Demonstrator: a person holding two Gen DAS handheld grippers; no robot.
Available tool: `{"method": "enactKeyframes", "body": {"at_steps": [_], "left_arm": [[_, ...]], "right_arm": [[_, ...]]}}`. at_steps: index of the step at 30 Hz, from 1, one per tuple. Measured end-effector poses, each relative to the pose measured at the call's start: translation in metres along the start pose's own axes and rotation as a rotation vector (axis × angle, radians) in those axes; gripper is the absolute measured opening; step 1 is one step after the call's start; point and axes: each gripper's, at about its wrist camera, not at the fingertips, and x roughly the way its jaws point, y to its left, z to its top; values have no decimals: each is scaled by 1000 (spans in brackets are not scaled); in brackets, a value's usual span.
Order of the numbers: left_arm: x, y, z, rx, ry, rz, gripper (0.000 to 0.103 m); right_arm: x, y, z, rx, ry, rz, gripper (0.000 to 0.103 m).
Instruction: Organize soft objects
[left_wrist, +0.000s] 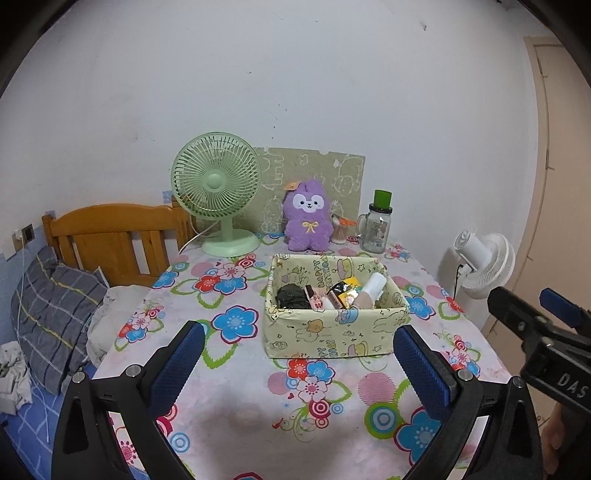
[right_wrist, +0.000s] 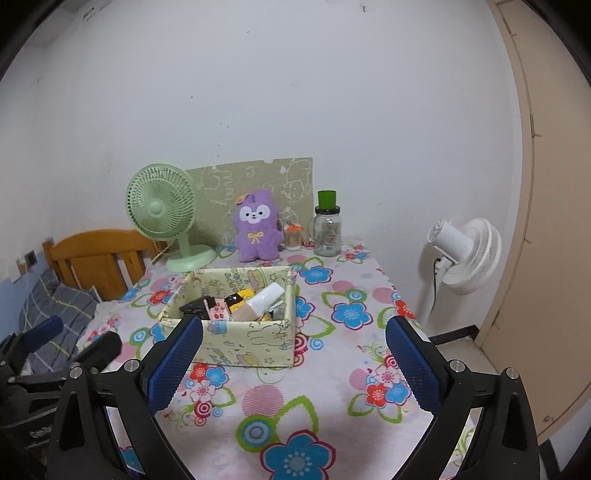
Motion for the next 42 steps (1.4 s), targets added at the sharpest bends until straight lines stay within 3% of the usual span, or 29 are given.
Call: {"method": "enactKeyframes", "body": {"at_steps": [42], "left_arm": [[-8, 0, 6, -2, -55, -1, 103]], "right_arm": [[1, 3, -3, -4, 7, 24, 101]]}}
